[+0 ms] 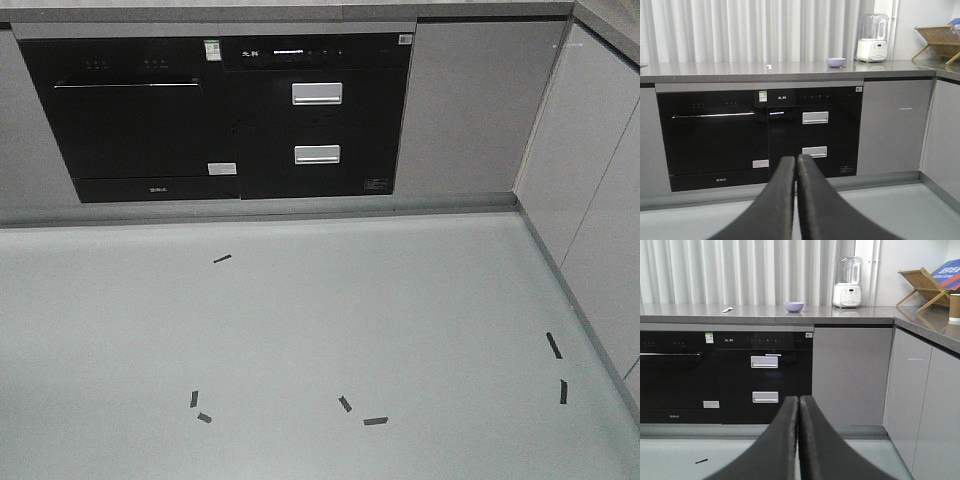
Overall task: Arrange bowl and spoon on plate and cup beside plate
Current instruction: 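Drive the base toward the counter with the spoon and bowl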
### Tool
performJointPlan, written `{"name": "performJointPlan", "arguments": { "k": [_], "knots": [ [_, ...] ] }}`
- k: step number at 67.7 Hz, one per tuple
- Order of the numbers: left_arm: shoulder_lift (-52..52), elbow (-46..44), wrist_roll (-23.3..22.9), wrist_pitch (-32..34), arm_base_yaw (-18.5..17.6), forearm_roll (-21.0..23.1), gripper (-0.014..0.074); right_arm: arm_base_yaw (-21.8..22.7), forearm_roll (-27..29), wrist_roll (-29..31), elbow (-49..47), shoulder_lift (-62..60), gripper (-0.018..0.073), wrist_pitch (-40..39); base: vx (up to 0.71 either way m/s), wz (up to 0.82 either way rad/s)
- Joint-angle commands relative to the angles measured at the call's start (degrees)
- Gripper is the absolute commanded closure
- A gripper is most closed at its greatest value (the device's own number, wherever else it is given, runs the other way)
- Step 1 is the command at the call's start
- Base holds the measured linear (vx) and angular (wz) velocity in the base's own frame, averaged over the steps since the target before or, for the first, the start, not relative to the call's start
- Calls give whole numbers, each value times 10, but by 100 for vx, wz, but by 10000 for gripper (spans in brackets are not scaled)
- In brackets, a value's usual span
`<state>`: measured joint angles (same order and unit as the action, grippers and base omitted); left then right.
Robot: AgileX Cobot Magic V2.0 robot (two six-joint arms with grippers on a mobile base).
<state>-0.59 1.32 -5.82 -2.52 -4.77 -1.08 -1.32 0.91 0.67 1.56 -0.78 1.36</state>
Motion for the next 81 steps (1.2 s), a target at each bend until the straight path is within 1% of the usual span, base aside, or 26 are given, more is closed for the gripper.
{"name": "performJointPlan", "arguments": {
  "k": [1, 81],
  "knots": [
    [-8, -10, -1, 42, 2, 0, 603, 4, -1, 6, 6, -3, 570, -45, 0, 0],
    [-8, -10, -1, 42, 2, 0, 603, 4, -1, 6, 6, -3, 570, -44, 3, 0]
  ]
}}
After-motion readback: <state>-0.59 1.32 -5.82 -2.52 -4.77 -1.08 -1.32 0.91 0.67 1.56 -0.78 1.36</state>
